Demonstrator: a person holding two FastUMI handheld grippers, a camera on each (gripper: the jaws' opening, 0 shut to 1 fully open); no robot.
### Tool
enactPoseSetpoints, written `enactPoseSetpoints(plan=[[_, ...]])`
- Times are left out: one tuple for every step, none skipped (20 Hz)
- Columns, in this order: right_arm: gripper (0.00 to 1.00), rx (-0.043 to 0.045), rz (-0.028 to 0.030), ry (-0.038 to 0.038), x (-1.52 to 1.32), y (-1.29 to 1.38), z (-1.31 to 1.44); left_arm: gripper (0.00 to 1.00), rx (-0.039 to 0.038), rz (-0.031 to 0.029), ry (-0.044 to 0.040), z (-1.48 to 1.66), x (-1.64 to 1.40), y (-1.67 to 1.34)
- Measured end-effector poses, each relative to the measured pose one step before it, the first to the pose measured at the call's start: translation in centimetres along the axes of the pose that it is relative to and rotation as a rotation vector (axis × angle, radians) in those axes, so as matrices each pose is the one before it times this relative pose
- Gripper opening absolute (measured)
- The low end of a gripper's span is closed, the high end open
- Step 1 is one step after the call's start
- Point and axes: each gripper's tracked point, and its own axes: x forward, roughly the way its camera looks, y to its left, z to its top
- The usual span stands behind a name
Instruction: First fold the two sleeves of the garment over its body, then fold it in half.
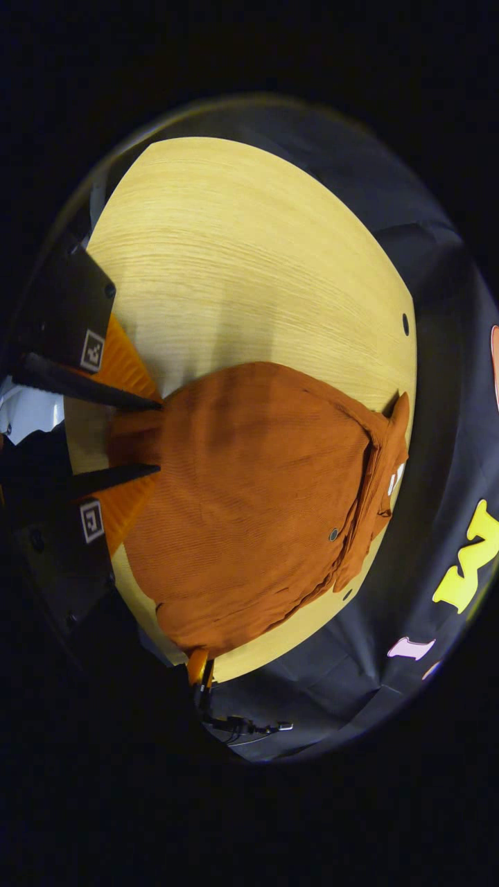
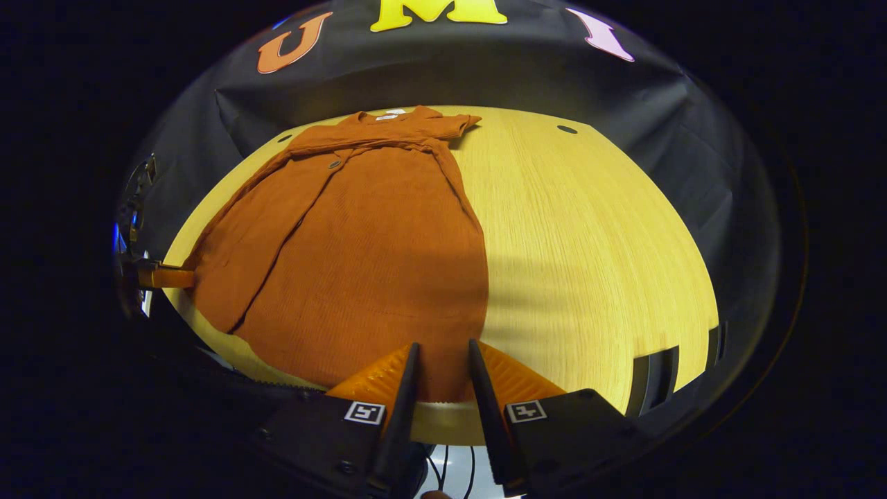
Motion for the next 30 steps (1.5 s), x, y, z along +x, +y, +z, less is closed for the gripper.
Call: enactPoseSetpoints(plan=[[0.49, -0.00262, 0.00965, -0.00528, 0.078, 0.086, 0.241, 0.34, -0.02340, 0.00165, -0.00868, 0.169, 0.089, 0.006], [0.37, 0.01897, 0.00799, 0.00456, 0.267, 0.170, 0.267, 0.15, -0.01844, -0.01263, 0.00273, 0.212, 0.119, -0.398], [0.25, 0.00788, 0.00254, 0.00355, 0.383, 0.109, 0.154, 0.17, -0.00088, -0.01043, 0.00593, -0.033, 0.117, -0.366], [0.13, -0.00405, 0.00696, 0.00733, -0.028, 0.193, 0.417, 0.15, 0.00506, -0.00920, 0.01396, -0.016, 0.059, -0.214], [0.13, 0.00331, -0.00351, -0.00182, 0.546, -0.079, 0.130, 0.12, 0.00373, -0.00907, 0.01048, 0.138, 0.146, -0.116], [0.04, 0.00768, 0.00556, 0.01023, -0.569, 0.263, 0.515, 0.10, 0.00179, -0.00438, 0.01323, 0.176, 0.051, -0.177], [0.02, 0.00328, 0.00558, -0.00203, 0.138, 0.221, 0.405, 0.06, 0.00678, -0.00164, 0.01300, 0.200, -0.045, -0.006], [0.04, 0.00652, 0.01026, -0.01575, -0.093, 0.254, 0.900, 0.05, 0.00657, 0.00627, -0.00920, 0.490, -0.086, -0.001], [0.04, 0.00611, 0.00841, -0.02024, -0.259, 0.127, 0.974, 0.04, -0.00109, 0.00129, -0.01557, 0.726, -0.171, -0.037], [0.04, 0.00154, 0.00643, -0.02222, -0.331, 0.150, 1.306, 0.04, 0.00617, 0.00907, -0.01839, 0.858, -0.115, -0.043], [0.04, 0.00254, 0.00441, -0.02017, -0.319, 0.051, 0.968, 0.04, 0.03057, 0.00947, -0.01619, 0.922, -0.153, -0.055], [0.04, 0.00419, 0.00371, -0.01905, -0.162, 0.082, 1.112, 0.04, 0.04413, 0.00297, -0.02215, 0.787, -0.466, -0.296], [0.04, 0.00211, 0.00322, -0.01828, -0.079, 0.093, 1.162, 0.04, 0.03557, -0.00040, -0.02403, 1.197, -0.281, -0.179], [0.04, -0.00387, 0.00189, -0.01734, -0.002, 0.067, 1.168, 0.04, 0.02362, -0.00120, -0.02721, 1.464, -0.015, -0.070], [0.04, -0.00404, 0.00106, -0.01668, -0.065, 0.046, 0.952, 0.04, 0.02347, 0.00061, -0.02989, 1.458, -0.088, 0.054], [0.04, -0.00088, -0.00018, -0.01978, -0.022, 0.061, 1.346, 0.04, 0.01804, 0.00293, -0.03004, 1.610, -0.045, 0.127], [0.04, -0.00117, 0.00032, -0.01746, -0.072, 0.027, 1.207, 0.04, 0.00867, 0.00127, -0.02622, 1.525, 0.003, 0.098], [0.04, -0.00361, 0.00542, -0.02048, -0.233, 0.067, 1.447, 0.04, 0.00501, 0.00046, -0.02572, 1.690, 0.108, 0.164], [0.04, -0.00917, 0.00392, -0.02180, 0.225, 0.094, 1.610, 0.04, 0.00337, 0.00054, -0.02798, 1.675, 0.053, 0.253], [0.04, -0.01228, -0.00036, -0.02763, -0.077, -0.079, 1.706, 0.04, -0.00213, 0.00021, -0.02601, 1.523, 0.195, 0.239], [0.04, -0.00947, -0.00181, -0.03137, -0.148, -0.104, 1.971, 0.04, 0.00023, 0.00009, -0.02377, 1.619, 0.256, 0.226], [0.04, -0.00747, -0.00923, -0.02432, 0.374, -0.310, 1.817, 0.04, 0.00986, 0.00145, -0.02387, 1.563, 0.290, 0.195], [0.04, -0.00082, -0.00757, -0.02103, 0.478, -0.281, 1.523, 0.04, 0.01411, 0.00372, -0.02200, 1.308, 0.229, 0.291], [0.04, 0.00249, -0.00556, -0.01967, 0.508, -0.136, 1.591, 0.04, 0.01556, 0.00432, -0.02494, 1.577, 0.337, 0.332], [0.04, -0.00429, -0.00507, -0.01776, 0.577, -0.085, 1.443, 0.04, 0.01396, 0.00433, -0.01755, 1.425, 0.326, 0.294], [0.04, -0.01198, -0.00447, -0.01565, 0.726, -0.049, 1.379, 0.04, 0.01851, 0.00389, -0.02561, 1.573, 0.579, 0.386], [0.04, -0.01538, -0.00559, -0.01344, 1.049, -0.024, 1.240, 0.04, 0.01626, 0.00583, -0.02425, 1.612, 0.377, 0.465], [0.04, -0.01637, -0.00561, -0.01097, 0.821, -0.022, 1.187, 0.04, 0.00834, 0.00571, -0.02565, 1.612, 0.659, 0.470], [0.04, -0.01075, -0.00261, -0.01755, 0.777, 0.165, 1.449, 0.04, 0.00173, 0.00420, -0.02110, 1.543, 0.677, 0.289], [0.04, -0.01234, -0.00337, -0.01613, 0.814, 0.070, 1.494, 0.04, 0.00203, 0.00754, -0.01490, 1.393, 0.910, 0.329]])
